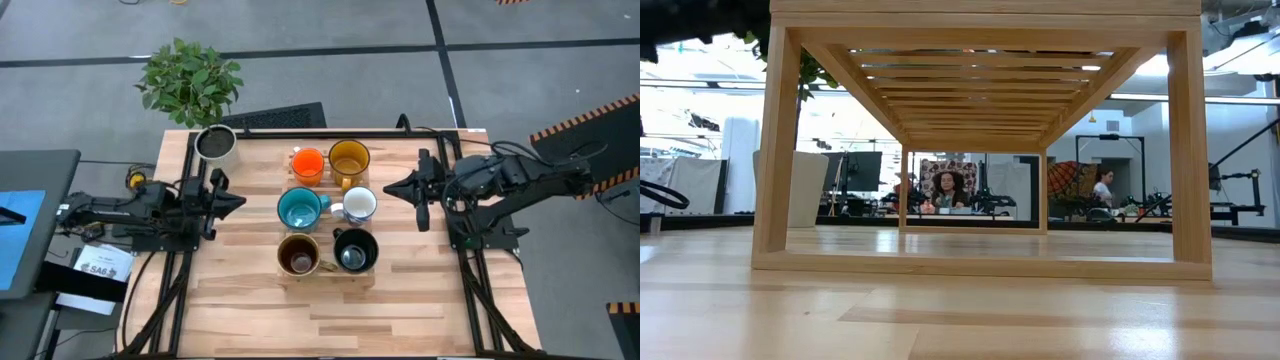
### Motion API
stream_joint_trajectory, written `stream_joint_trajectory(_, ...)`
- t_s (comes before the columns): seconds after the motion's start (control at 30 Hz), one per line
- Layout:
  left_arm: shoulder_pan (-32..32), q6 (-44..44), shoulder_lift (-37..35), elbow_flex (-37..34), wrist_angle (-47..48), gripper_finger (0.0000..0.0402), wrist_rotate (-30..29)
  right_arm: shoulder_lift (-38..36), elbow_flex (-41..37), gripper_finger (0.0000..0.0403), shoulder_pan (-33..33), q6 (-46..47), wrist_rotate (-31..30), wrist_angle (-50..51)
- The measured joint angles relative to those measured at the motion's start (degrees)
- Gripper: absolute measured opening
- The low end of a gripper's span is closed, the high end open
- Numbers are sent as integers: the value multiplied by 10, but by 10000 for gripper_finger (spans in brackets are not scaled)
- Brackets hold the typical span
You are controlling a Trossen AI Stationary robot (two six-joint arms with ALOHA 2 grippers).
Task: Place coffee mugs
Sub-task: Return to Home Position
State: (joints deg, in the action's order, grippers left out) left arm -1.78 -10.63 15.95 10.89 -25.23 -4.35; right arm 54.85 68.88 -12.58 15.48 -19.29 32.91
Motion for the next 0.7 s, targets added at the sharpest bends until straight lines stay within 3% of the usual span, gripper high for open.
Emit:
stream_joint_trajectory(0.33, 0, -25, -160, -103, -11, 0, 0, -2, 0, 19, 0, 70, -1, 0)
stream_joint_trajectory(0.53, 14, 20, -151, -103, 55, 0, 1, -2, 0, 20, 0, 71, -1, 0)
stream_joint_trajectory(0.7, 40, 0, -158, -103, 128, 0, 57, -2, 0, 20, 0, 68, 11, 1)
